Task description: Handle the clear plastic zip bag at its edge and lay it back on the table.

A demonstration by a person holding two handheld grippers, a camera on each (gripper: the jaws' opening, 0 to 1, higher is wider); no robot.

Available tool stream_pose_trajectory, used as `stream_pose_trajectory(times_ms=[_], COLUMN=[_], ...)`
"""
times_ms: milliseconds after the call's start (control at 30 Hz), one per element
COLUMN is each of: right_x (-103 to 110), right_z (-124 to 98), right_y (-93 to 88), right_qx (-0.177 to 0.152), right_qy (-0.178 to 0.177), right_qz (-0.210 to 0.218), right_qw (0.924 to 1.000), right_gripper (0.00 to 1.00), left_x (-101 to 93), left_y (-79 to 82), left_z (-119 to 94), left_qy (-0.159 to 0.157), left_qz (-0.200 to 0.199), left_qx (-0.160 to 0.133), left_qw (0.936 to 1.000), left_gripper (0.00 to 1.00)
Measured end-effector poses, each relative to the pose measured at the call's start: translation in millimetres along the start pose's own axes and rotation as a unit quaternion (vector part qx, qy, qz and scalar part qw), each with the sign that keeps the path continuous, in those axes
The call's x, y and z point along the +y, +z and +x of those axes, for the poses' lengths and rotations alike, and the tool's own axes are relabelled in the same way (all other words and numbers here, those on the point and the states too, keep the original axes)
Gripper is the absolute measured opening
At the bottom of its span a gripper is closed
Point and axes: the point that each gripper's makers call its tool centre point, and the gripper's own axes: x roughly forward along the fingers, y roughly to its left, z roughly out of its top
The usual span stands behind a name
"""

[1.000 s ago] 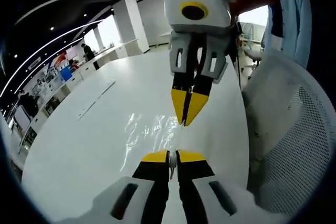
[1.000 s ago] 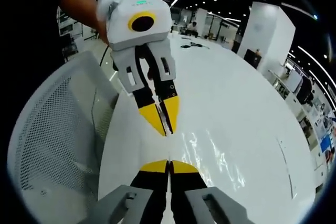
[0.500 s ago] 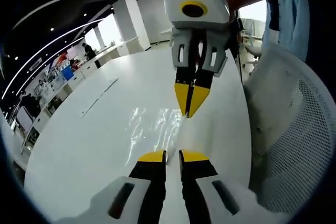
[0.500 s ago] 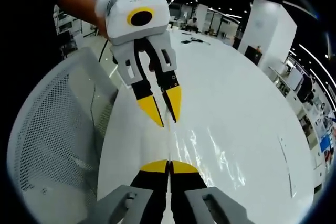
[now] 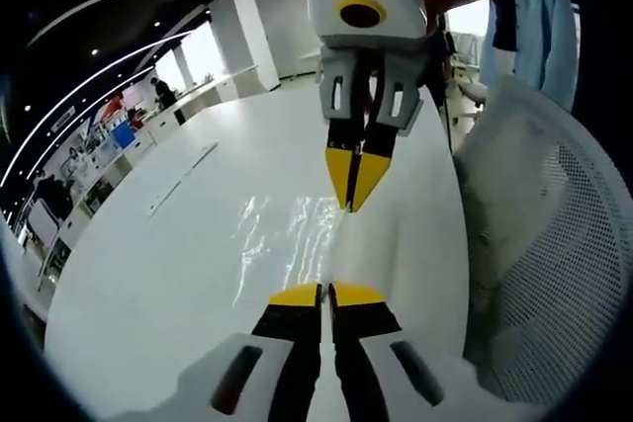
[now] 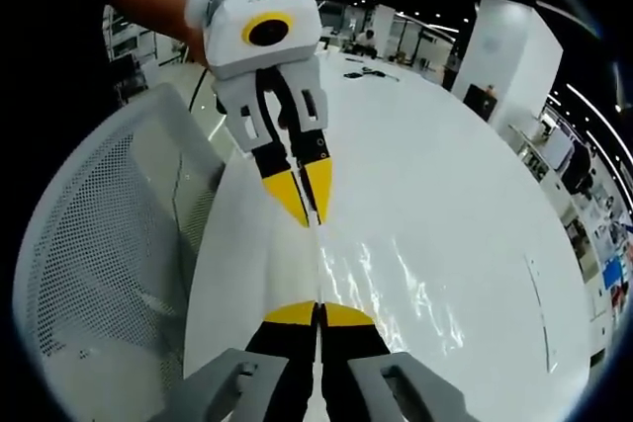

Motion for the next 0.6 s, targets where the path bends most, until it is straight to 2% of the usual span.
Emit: stream_pose_trajectory(times_ms=[300,600], right_x=[-2,5], right_z=[1,6], right_y=[1.5,21.3], right_qx=[0.001,-0.019], right_qy=[-0.001,0.01], right_qz=[-0.011,-0.015], right_qw=[0.9999,0.9997], right_gripper=[0.0,0.03], left_x=[-4.9,-11.2], left_y=[-3.1,0.2], left_z=[0,3], left_qy=[-0.01,-0.021], left_qz=[-0.01,-0.01], left_qx=[0.008,0.005], left_qw=[0.9999,0.9997], left_gripper=[0.0,0.0])
